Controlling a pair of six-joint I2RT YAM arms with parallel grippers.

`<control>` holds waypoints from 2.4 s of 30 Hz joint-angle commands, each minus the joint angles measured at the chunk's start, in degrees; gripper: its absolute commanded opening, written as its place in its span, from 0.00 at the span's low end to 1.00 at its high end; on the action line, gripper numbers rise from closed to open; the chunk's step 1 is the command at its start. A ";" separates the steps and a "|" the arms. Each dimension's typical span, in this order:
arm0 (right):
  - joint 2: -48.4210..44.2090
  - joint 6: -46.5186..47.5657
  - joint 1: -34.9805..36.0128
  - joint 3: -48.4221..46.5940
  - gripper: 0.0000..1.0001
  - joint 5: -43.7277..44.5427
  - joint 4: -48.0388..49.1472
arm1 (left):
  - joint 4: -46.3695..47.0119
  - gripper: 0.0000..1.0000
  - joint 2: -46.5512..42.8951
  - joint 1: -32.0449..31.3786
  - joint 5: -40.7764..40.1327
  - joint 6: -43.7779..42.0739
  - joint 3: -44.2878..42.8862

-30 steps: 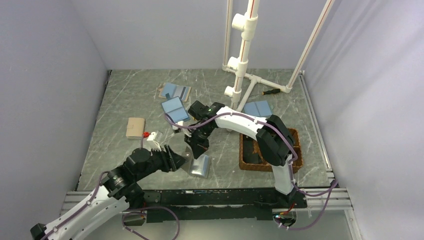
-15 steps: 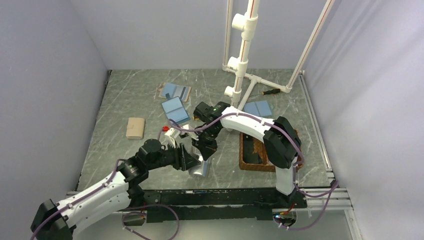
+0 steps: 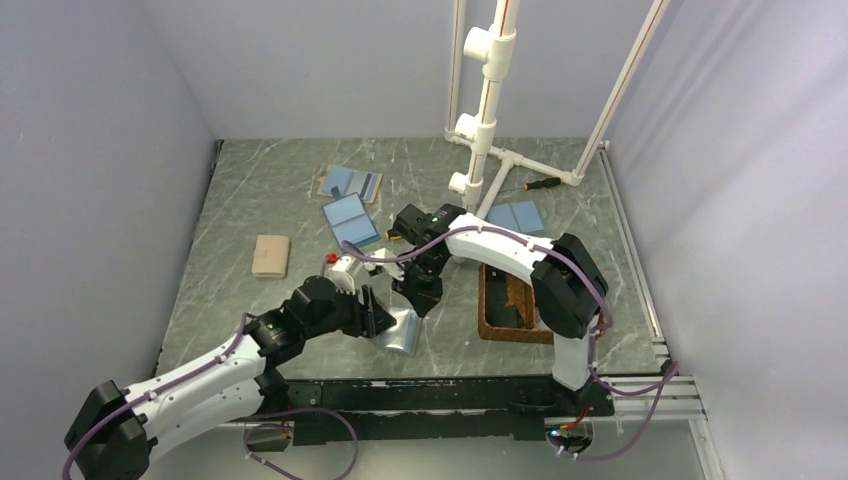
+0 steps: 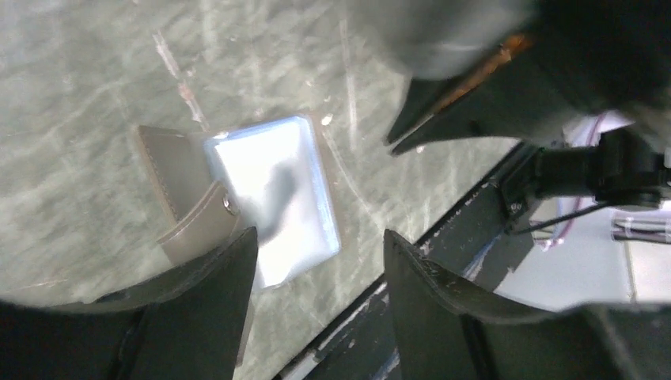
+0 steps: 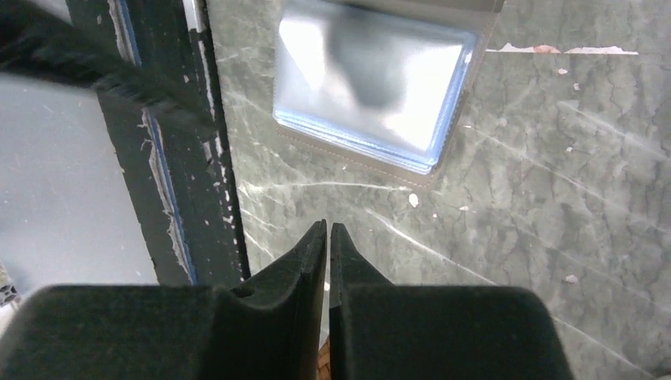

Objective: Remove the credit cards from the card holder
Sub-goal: Remove the credit card from the card holder.

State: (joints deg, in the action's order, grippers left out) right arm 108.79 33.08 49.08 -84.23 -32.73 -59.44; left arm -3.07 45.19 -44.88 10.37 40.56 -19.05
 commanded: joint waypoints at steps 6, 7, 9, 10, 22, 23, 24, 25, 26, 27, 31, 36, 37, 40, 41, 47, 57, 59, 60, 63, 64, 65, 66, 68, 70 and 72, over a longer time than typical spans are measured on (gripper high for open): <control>-10.46 6.18 0.92 1.19 0.09 -4.95 1.26 | -4.91 0.66 1.07 -0.12 -8.42 1.54 1.14; -11.19 6.70 0.74 1.31 0.09 -5.41 0.86 | -4.78 0.66 1.20 -0.12 -8.51 1.48 1.18; -12.57 8.26 0.42 1.34 0.09 -7.21 -0.59 | -4.52 0.67 1.45 -0.12 -8.70 1.54 1.31; -13.34 8.90 0.28 1.47 0.09 -8.01 -1.13 | -4.30 0.68 1.58 -0.09 -8.70 1.47 1.30; -22.44 13.01 -3.71 3.42 0.11 -16.21 -2.02 | -2.36 0.74 2.18 -0.11 -8.69 1.91 1.39; -22.75 13.26 -4.21 3.98 0.13 -17.53 -1.80 | -2.61 0.75 2.25 -0.05 -9.03 2.29 1.35; -22.79 13.36 -4.48 4.57 0.16 -18.21 -1.41 | -2.78 0.76 2.40 -0.06 -9.32 2.59 1.18; -22.42 13.40 -4.45 5.06 0.18 -18.31 -1.12 | -2.92 0.76 2.58 -0.11 -9.48 2.82 0.93; -21.92 13.19 -4.48 5.45 0.19 -18.18 -0.79 | -3.28 0.76 2.81 -0.12 -9.63 3.11 0.56; -21.35 12.83 -4.42 5.66 0.20 -17.64 -0.36 | -3.60 0.76 3.02 -0.07 -9.69 3.21 0.03; -20.94 12.06 -4.09 6.43 0.20 -16.88 1.11 | -4.88 0.76 4.30 -0.12 -8.40 2.85 -2.28; -20.86 10.91 -4.08 7.29 0.21 -15.56 3.14 | -5.30 0.75 7.98 -0.33 -7.02 1.54 -4.55; -20.75 10.95 -4.08 7.32 0.21 -15.52 3.18 | -5.16 0.75 9.00 -0.56 -7.02 1.70 -4.95; -20.63 10.74 -4.08 7.32 0.21 -15.32 3.35 | -4.17 0.77 11.81 -1.91 -7.81 3.33 -5.93; -20.55 10.69 -4.08 7.32 0.21 -15.21 3.36 | -4.58 0.79 12.73 -2.43 -8.60 3.77 -6.70; -20.20 10.60 -4.08 7.41 0.22 -14.75 3.60 | -12.77 0.85 17.98 -10.91 -21.34 6.75 -13.91; -20.13 10.42 -4.12 7.59 0.22 -14.21 3.93 | -26.14 0.84 33.76 -14.30 -29.33 14.96 -24.67; -20.06 10.36 -4.08 7.63 0.22 -14.20 3.98 | -26.59 0.82 36.01 -14.80 -29.56 14.85 -26.08; -20.10 10.42 -4.08 7.67 0.22 -14.13 3.98 | -26.71 0.82 36.82 -14.99 -29.58 14.82 -26.57; -20.06 10.34 -4.08 7.75 0.22 -13.95 4.07 | -26.24 0.82 38.30 -15.30 -29.14 14.41 -27.17; -19.98 10.34 -4.08 7.76 0.22 -13.86 4.07 | -25.93 0.82 38.42 -15.32 -28.72 14.27 -27.12; -19.94 10.34 -4.08 7.76 0.22 -13.87 4.07 | -25.59 0.82 38.40 -15.32 -28.41 14.02 -26.97; -19.94 10.38 -4.08 7.76 0.22 -13.88 4.07 | -25.25 0.82 38.20 -15.32 -28.17 13.83 -26.80; -19.76 10.42 -4.08 7.76 0.22 -13.83 4.07 | -24.38 0.82 37.73 -15.32 -27.09 13.23 -26.30; -19.58 10.43 -4.08 7.80 0.22 -13.85 4.07 | -23.34 0.82 37.32 -15.35 -25.83 12.40 -25.77; -19.43 10.51 -4.08 7.76 0.22 -13.86 3.98 | -22.98 0.81 37.21 -15.34 -25.49 11.97 -25.53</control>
State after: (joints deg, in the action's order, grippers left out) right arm 89.01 43.27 44.77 -76.40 -46.35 -56.90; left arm -27.18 83.20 -59.81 -16.40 53.41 -44.49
